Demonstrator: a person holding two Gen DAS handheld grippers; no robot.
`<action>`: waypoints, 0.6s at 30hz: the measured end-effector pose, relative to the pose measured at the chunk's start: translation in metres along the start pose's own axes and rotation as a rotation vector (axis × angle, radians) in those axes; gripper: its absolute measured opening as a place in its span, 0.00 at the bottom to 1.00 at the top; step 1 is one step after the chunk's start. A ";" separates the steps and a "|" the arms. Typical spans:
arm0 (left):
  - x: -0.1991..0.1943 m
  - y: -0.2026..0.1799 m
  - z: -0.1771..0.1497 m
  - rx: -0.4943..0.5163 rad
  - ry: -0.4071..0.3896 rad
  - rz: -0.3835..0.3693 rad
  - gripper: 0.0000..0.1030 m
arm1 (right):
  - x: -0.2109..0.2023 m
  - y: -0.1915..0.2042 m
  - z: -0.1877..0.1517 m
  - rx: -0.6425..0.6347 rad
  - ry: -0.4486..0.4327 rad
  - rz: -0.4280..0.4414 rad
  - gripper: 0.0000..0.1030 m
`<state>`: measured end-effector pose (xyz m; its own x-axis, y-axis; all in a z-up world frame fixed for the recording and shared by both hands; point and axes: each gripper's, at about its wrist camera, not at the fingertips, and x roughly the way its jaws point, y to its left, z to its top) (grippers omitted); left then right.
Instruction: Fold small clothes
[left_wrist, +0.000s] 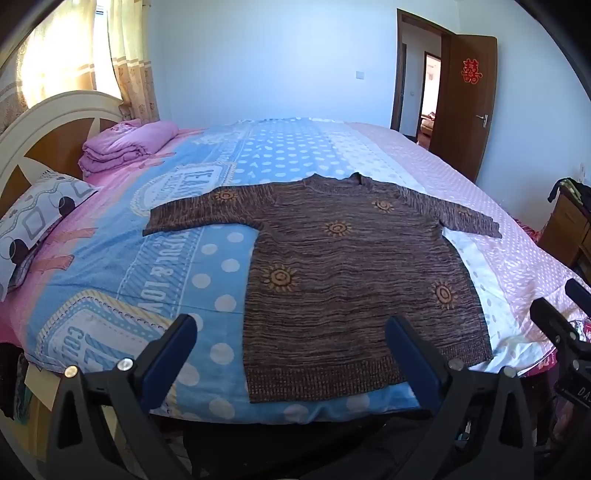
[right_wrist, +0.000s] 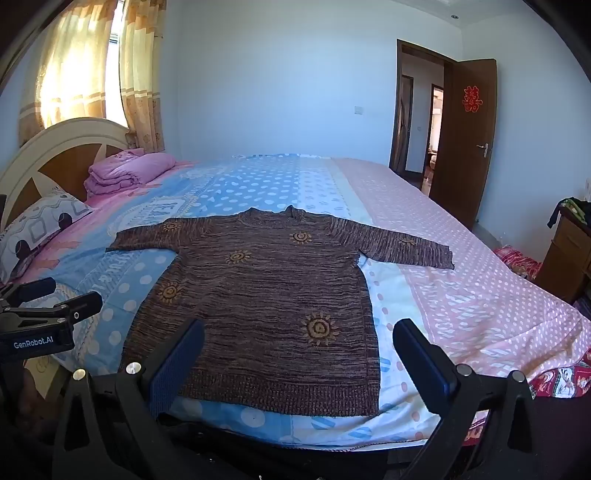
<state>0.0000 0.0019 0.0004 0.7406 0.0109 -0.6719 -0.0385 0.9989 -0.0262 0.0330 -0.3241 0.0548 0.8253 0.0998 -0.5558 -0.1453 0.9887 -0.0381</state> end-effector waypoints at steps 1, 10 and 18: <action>0.000 0.001 0.000 0.000 0.000 0.003 1.00 | 0.001 -0.003 0.000 0.023 0.013 0.010 0.99; 0.000 0.005 0.003 -0.010 -0.011 0.015 1.00 | 0.004 -0.004 0.000 0.013 0.010 0.003 0.99; -0.001 0.007 0.003 -0.014 -0.016 0.015 1.00 | 0.004 -0.003 -0.002 0.016 0.016 0.002 0.99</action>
<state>0.0014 0.0088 0.0030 0.7508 0.0266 -0.6600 -0.0589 0.9979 -0.0268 0.0358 -0.3265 0.0505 0.8161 0.1001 -0.5692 -0.1382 0.9901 -0.0240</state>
